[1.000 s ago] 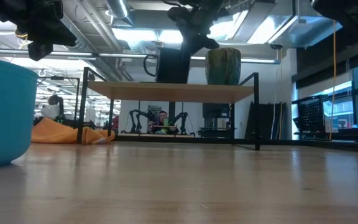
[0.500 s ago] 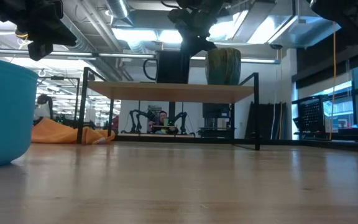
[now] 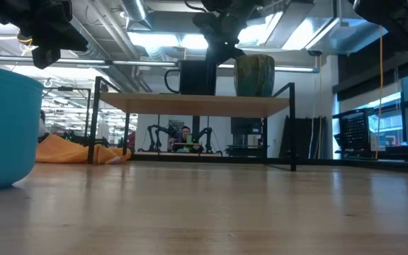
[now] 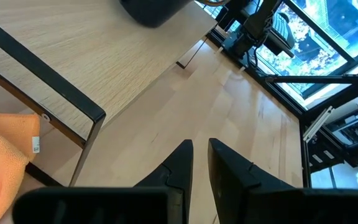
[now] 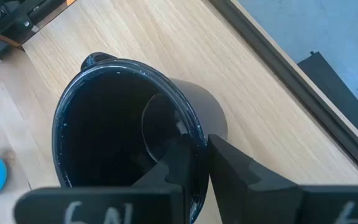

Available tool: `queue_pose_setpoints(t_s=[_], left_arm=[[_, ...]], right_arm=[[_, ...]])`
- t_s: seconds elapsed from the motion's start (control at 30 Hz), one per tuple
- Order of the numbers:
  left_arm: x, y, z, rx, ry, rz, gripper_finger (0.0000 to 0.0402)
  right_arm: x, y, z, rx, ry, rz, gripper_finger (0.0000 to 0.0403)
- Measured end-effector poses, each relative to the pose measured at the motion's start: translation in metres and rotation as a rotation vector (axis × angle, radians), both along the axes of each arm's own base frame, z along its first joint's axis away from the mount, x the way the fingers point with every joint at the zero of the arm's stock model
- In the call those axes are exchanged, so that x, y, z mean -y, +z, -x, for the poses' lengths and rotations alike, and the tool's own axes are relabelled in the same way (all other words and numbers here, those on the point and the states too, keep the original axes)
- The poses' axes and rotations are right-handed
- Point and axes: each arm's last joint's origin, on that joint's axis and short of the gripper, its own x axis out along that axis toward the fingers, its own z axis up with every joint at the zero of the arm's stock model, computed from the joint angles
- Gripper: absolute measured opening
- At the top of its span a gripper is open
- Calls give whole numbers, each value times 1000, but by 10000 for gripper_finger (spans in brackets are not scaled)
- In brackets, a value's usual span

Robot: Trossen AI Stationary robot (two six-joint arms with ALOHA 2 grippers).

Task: Stack small to large cups/mugs on shelf
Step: Put the dark blue mug on the shelf

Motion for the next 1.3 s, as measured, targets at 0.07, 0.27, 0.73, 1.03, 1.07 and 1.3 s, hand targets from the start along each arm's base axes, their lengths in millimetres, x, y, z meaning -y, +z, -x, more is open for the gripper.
queue_pose_setpoints(t_s=[0.07,0.27,0.73,1.03,1.07,1.3], left_arm=[[0,0,0,0,0,0,43],[0,0,0,0,0,0,43],[0,0,0,0,3,-1,43],[0,0,0,-1,14,-6,43],[0,0,0,-1,15,-6,43],[-1,0,0,4,41,16,43]], right_arm=[[0,0,0,0,6,4,52],[0,0,0,0,23,15,79],[4,1,-1,-2,16,79,167],[13,4,-1,36,-4,99,164],[13,4,-2,46,-3,105,164],[14,6,-3,67,15,119,164]])
